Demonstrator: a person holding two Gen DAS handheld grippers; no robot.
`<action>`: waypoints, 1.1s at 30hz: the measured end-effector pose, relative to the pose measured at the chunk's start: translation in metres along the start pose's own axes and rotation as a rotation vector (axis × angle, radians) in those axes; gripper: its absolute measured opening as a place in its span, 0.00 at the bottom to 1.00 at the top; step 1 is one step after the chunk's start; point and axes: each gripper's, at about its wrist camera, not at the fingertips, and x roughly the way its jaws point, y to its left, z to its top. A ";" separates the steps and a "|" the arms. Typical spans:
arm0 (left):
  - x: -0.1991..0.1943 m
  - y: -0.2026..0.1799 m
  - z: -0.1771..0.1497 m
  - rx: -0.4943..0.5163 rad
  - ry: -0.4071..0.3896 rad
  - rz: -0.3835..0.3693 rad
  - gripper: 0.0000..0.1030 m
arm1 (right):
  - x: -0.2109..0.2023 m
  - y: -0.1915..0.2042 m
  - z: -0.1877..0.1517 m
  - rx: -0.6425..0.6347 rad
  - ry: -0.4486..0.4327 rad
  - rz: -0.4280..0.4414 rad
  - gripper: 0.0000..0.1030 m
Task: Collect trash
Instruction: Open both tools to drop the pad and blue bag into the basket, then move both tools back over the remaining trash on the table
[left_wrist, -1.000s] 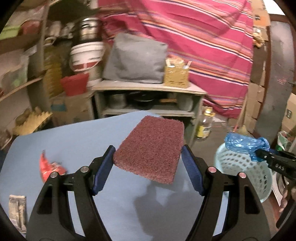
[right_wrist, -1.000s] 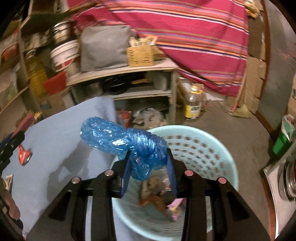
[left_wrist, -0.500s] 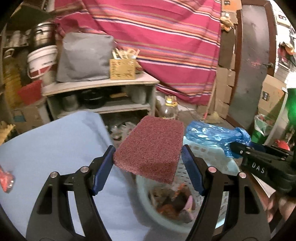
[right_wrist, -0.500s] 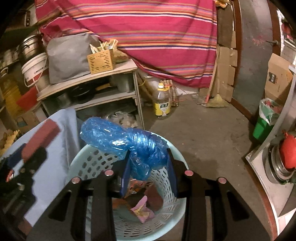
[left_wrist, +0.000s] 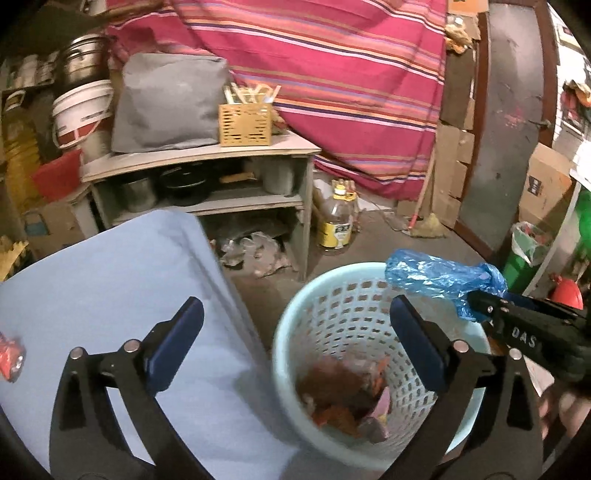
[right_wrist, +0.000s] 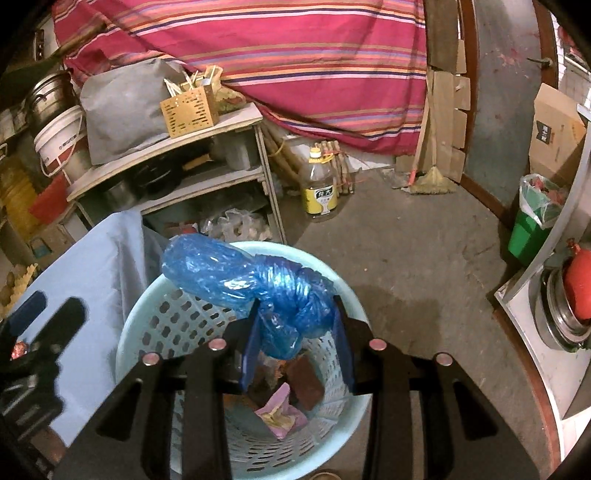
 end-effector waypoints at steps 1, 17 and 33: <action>-0.004 0.006 -0.001 -0.007 -0.001 0.006 0.95 | 0.001 0.003 -0.001 -0.003 0.004 0.004 0.37; -0.110 0.176 -0.074 -0.112 -0.018 0.277 0.95 | 0.010 0.049 -0.019 0.002 0.057 -0.014 0.93; -0.186 0.363 -0.154 -0.352 0.088 0.532 0.95 | -0.003 0.166 -0.053 -0.144 -0.011 0.113 0.96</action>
